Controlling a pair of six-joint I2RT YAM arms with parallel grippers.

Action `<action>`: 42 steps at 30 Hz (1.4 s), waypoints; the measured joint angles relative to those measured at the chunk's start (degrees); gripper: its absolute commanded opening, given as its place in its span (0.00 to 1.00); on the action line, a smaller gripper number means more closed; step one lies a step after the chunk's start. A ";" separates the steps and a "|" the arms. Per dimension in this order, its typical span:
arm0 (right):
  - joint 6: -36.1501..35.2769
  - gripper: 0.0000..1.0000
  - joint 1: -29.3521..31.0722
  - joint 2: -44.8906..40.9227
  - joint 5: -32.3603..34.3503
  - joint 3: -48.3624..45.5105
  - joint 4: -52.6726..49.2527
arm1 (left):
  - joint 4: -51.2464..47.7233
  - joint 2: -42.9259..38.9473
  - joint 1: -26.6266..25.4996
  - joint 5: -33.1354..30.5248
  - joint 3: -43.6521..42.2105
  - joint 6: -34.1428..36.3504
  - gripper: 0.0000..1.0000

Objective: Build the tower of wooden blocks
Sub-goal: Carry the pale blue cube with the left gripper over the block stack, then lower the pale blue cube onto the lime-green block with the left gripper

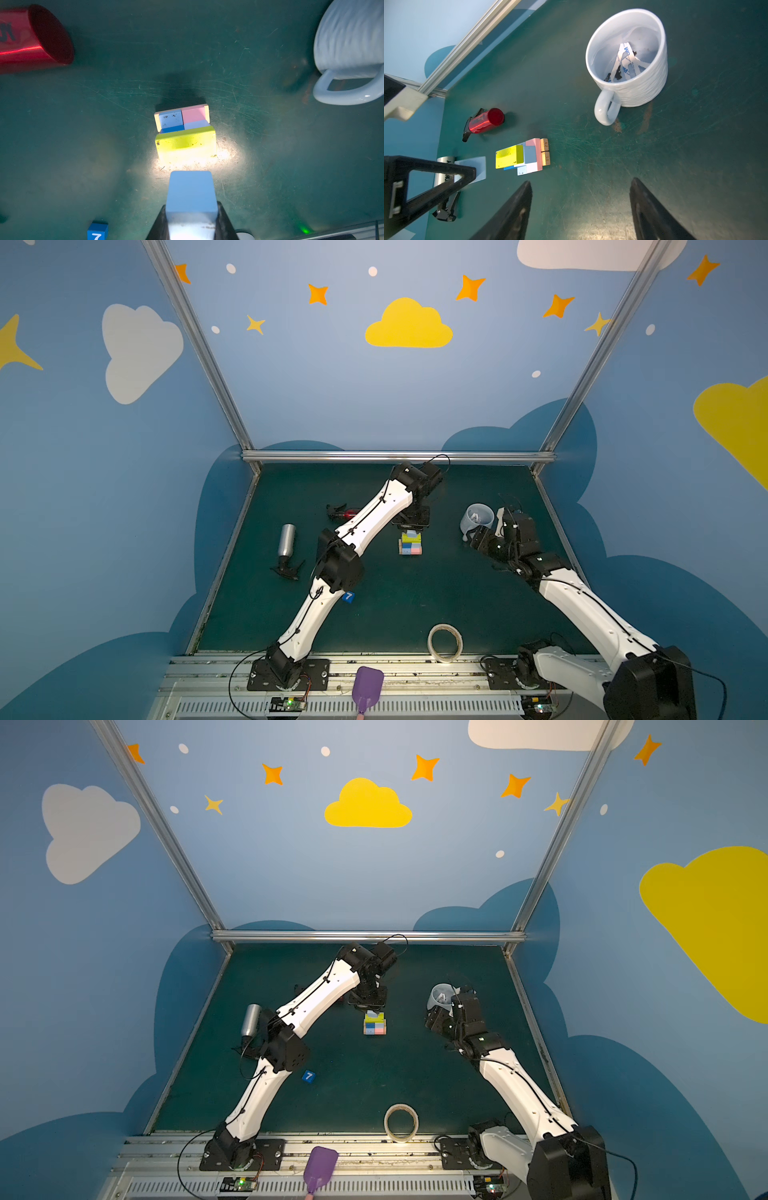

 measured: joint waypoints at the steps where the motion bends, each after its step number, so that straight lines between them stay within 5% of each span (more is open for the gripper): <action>1: 0.00 0.73 -0.02 0.04 -0.02 0.00 0.00 | 0.00 0.13 0.00 0.00 0.00 -0.04 0.09; 42: 0.04 0.73 -0.92 2.47 -2.40 -0.02 1.60 | 2.19 3.19 0.00 -1.79 0.02 -4.83 0.17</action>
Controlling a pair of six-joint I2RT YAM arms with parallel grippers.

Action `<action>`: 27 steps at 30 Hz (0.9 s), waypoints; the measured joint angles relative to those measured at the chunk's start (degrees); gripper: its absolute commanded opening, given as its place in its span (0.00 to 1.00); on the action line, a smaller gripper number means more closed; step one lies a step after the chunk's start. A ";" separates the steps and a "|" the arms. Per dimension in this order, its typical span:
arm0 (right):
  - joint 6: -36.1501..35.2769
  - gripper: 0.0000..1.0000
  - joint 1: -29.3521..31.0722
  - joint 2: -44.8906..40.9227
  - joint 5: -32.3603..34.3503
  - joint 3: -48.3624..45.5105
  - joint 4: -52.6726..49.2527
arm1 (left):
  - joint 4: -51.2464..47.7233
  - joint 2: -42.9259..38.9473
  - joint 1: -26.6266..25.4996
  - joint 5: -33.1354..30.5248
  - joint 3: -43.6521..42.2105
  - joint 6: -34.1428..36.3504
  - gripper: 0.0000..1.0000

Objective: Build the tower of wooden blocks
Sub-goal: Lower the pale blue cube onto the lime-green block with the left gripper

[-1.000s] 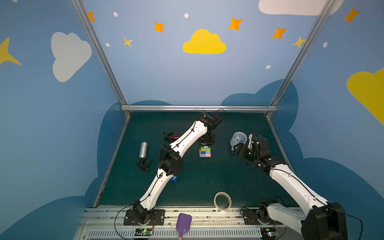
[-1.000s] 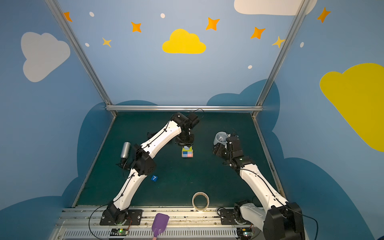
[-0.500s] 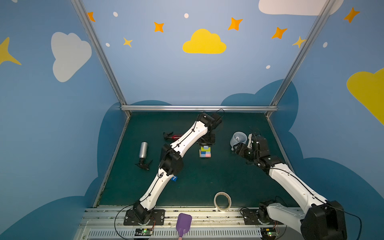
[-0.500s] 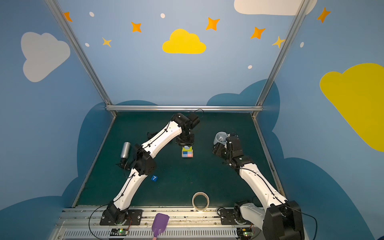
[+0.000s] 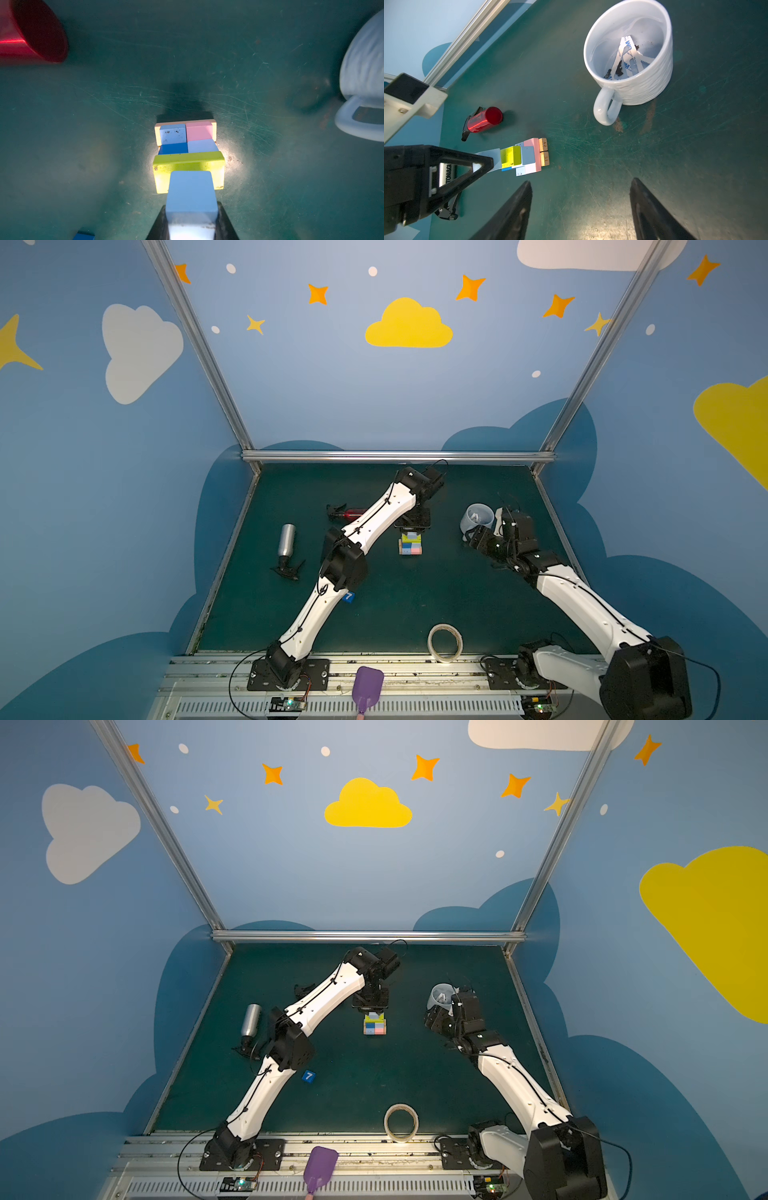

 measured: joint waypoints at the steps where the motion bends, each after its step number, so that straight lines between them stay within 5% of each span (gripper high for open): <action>1: 0.00 0.73 0.00 0.02 0.00 0.00 0.07 | 0.00 0.02 0.00 -0.02 0.00 -0.04 0.17; 27: 0.02 0.73 -0.33 0.90 -0.68 0.00 0.55 | 0.35 0.90 0.04 -0.83 0.00 -0.22 0.22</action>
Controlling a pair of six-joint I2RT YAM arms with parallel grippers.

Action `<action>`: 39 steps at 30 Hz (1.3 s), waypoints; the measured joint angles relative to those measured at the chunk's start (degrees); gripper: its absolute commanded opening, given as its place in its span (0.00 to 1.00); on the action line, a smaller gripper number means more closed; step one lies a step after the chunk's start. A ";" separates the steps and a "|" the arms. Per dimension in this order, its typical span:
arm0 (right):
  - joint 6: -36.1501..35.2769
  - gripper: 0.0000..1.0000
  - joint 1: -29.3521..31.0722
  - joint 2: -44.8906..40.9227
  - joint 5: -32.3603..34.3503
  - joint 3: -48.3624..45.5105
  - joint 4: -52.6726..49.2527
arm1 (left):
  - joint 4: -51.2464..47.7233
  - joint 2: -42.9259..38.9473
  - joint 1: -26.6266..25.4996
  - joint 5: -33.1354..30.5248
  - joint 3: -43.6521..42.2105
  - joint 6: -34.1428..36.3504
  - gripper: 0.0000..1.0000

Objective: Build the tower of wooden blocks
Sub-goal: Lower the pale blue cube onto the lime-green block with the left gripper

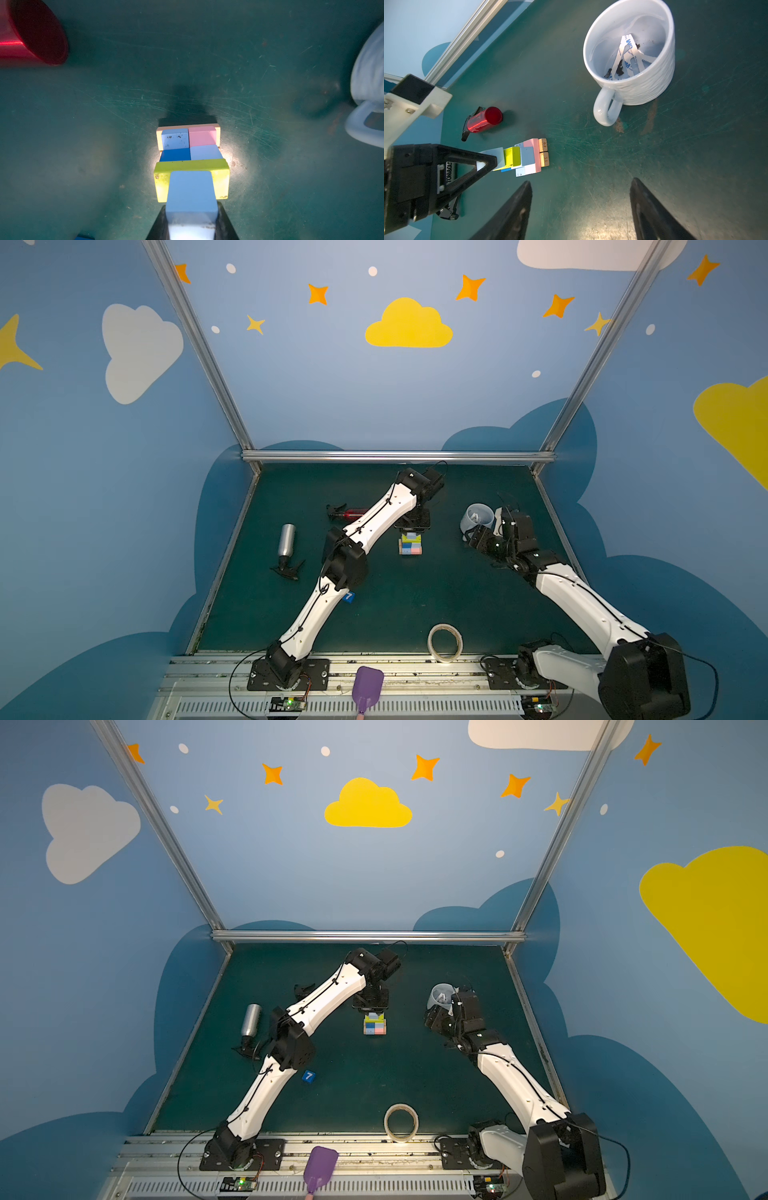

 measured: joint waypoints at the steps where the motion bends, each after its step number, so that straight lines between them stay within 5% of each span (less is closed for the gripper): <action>1: -0.02 0.73 0.00 0.04 -0.02 0.00 -0.02 | 0.02 0.00 0.00 0.00 0.00 0.00 0.22; 16: 0.00 0.73 0.00 0.22 -0.46 0.00 -0.02 | 0.04 0.02 0.00 0.04 0.00 0.00 0.35; 39: 0.00 0.73 -0.04 0.39 -0.57 0.00 -0.02 | 0.42 1.25 0.00 0.87 0.04 -0.17 0.36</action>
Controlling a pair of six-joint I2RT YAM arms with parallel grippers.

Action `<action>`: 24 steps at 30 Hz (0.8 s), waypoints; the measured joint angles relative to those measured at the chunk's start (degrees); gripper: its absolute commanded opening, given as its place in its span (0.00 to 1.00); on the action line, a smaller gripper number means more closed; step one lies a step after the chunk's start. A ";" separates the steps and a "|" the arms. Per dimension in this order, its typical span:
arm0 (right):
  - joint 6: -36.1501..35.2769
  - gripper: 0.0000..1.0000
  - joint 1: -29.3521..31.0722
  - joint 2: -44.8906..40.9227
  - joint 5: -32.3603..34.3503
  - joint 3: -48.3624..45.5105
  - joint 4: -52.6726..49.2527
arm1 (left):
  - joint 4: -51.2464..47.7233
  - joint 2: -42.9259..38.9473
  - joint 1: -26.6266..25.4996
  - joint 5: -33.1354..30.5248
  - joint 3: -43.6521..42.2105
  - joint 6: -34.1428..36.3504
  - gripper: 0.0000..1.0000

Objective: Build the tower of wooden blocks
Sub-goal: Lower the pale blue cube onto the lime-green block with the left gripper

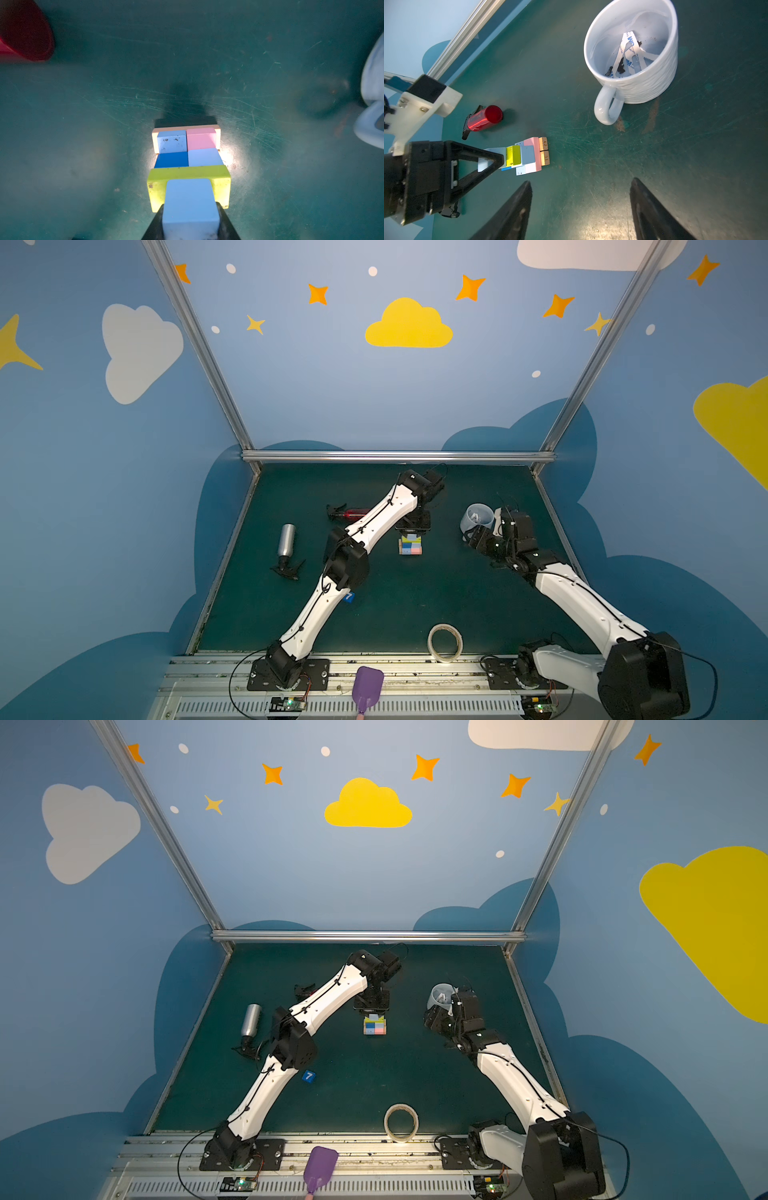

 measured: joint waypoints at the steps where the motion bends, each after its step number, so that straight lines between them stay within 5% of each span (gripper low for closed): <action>1: 0.00 0.73 0.00 0.04 0.00 0.00 0.02 | 0.00 0.00 0.00 0.02 0.00 -0.02 0.36; 24: -0.02 0.73 -0.26 0.42 -0.24 0.00 0.00 | 0.11 0.00 0.02 -0.02 0.00 -0.85 0.50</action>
